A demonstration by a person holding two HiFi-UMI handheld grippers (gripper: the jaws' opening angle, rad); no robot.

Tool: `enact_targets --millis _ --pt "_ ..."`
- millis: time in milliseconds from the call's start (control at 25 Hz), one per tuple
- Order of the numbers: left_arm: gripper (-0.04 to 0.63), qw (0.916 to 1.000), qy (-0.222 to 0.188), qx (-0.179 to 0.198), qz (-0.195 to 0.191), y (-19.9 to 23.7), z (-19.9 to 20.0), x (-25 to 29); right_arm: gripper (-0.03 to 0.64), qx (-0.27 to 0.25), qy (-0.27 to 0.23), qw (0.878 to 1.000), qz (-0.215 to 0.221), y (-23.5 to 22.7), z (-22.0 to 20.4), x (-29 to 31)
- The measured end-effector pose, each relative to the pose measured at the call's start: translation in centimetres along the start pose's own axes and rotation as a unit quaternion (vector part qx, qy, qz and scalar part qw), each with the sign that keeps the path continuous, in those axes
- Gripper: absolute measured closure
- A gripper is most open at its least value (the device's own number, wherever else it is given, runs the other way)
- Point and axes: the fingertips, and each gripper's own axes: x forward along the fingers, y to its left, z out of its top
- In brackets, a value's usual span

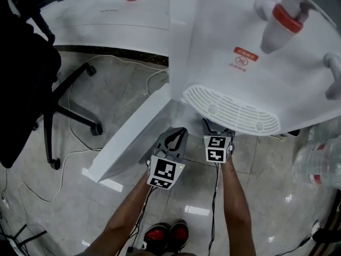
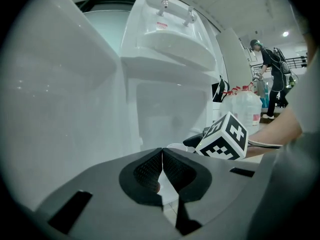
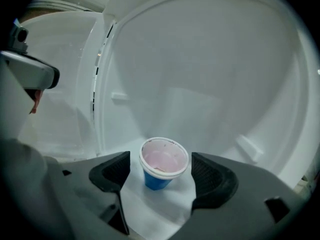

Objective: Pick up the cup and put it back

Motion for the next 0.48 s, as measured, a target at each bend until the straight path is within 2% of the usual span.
enact_targets --millis 240,480 --pt "0.572 1.0 -0.002 0.002 0.0 0.4 -0.3 0.6 0.25 0.046 0.003 0.999 0.005 0.1 -0.7 1.3" --pt "0.572 1.0 -0.001 0.0 0.001 0.8 -0.6 1.1 0.252 0.057 -0.005 0.998 -0.008 -0.4 -0.5 2.1"
